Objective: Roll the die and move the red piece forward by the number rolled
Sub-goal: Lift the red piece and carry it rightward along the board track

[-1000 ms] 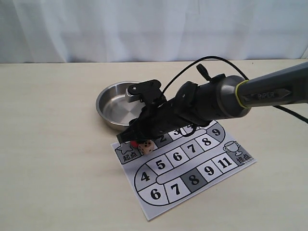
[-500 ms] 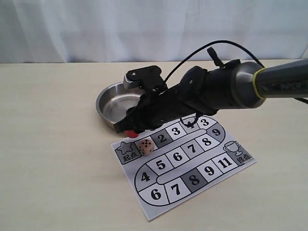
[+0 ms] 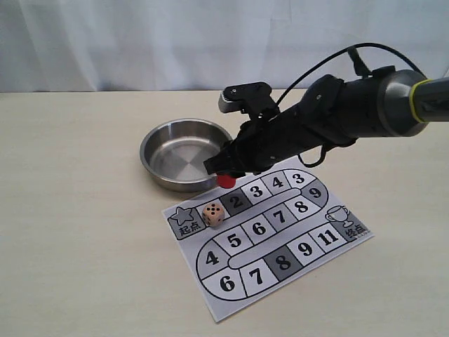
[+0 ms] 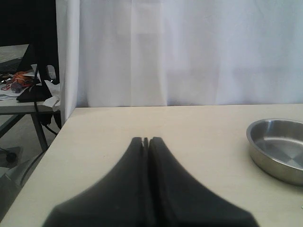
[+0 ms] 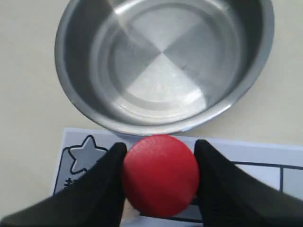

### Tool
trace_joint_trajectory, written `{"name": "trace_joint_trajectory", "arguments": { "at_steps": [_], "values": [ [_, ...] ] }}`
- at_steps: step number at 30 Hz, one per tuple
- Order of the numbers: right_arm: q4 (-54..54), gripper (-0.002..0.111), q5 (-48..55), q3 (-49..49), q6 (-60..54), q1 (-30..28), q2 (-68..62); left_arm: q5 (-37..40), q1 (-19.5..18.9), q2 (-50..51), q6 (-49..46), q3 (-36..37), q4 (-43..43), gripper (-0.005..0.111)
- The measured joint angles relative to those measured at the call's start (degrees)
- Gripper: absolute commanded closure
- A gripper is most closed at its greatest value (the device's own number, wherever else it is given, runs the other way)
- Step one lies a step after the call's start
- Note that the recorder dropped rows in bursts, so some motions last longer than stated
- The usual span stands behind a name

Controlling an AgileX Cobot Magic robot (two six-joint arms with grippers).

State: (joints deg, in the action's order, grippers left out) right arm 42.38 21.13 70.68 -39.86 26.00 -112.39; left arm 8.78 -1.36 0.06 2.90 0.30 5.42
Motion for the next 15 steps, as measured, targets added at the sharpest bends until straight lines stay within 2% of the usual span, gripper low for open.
{"name": "trace_joint_trajectory", "arguments": {
  "at_steps": [6, 15],
  "values": [
    [-6.53, 0.104, 0.85, -0.31, 1.22, -0.34, 0.08, 0.00, 0.00, 0.00, 0.00, 0.00, 0.00, 0.107],
    [-8.16, 0.104, -2.56, -3.05, 1.52, -0.34, -0.97, 0.00, 0.00, 0.00, 0.00, 0.00, 0.00, 0.107]
  ]
}}
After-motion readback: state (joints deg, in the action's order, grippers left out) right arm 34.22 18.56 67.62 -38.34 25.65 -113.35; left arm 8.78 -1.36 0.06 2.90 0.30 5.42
